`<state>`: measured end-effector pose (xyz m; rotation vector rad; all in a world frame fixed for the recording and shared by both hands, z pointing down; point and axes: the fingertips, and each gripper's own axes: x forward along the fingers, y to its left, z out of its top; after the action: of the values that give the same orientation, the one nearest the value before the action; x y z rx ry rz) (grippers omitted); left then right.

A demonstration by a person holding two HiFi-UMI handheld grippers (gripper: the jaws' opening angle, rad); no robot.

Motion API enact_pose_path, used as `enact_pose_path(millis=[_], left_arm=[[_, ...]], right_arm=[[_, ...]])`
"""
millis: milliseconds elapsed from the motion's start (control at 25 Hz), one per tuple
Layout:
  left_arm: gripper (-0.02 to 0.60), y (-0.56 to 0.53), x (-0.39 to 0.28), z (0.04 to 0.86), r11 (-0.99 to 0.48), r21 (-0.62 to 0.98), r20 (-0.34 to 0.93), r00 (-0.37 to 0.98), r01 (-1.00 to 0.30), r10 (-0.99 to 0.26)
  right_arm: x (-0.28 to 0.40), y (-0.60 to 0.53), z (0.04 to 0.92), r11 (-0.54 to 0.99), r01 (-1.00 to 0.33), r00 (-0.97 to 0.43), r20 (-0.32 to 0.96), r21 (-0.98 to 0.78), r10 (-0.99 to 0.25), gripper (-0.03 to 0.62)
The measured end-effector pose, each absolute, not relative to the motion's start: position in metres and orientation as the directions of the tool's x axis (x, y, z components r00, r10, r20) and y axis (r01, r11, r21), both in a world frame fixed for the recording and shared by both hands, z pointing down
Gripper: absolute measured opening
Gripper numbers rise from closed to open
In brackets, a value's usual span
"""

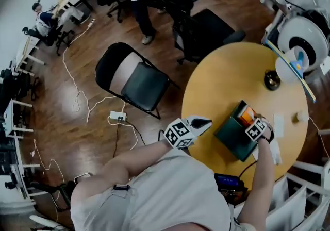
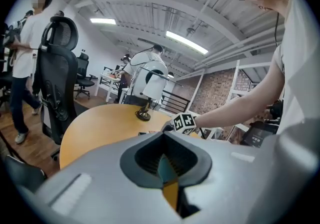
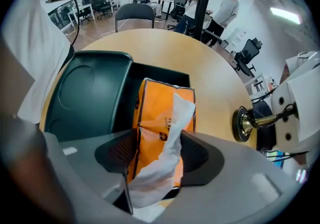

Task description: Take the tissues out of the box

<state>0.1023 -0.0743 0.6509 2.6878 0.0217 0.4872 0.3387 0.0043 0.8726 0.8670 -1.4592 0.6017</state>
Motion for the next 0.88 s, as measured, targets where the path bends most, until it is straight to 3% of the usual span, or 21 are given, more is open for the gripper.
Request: enact_pose_path(millis=[160, 440, 560, 680, 880], left_arm=[[0.0, -0.093, 0.104, 0.627, -0.927, 0.37, 0.346, 0.935, -0.055, 0.083], [0.0, -0.091, 0.1, 0.621, -0.932, 0.359, 0.326, 0.943, -0.054, 0.071], [0.0, -0.085, 0.102, 0.618, -0.933, 0.358, 0.316, 0.944, -0.029, 0.092], [0.0, -0.077, 0.109, 0.616, -0.936, 0.353, 0.31, 0.943, 0.005, 0.122], [0.0, -0.053, 0.12, 0.614, -0.934, 0.352, 0.298, 0.938, 0.063, 0.176]], right_arm=[[0.329, -0.039, 0.808, 0.601, -0.758, 0.098, 0.955, 0.255, -0.281, 0.187], [0.32, -0.039, 0.748, 0.554, -0.775, 0.079, 0.916, 0.305, -0.393, 0.187], [0.339, -0.018, 0.71, 0.47, -0.805, 0.142, 0.887, 0.362, -0.44, 0.189], [0.368, 0.028, 0.689, 0.373, -0.839, 0.222, 0.875, 0.397, -0.431, 0.19], [0.396, 0.142, 0.698, 0.215, -0.9, 0.303, 0.9, 0.378, -0.314, 0.192]])
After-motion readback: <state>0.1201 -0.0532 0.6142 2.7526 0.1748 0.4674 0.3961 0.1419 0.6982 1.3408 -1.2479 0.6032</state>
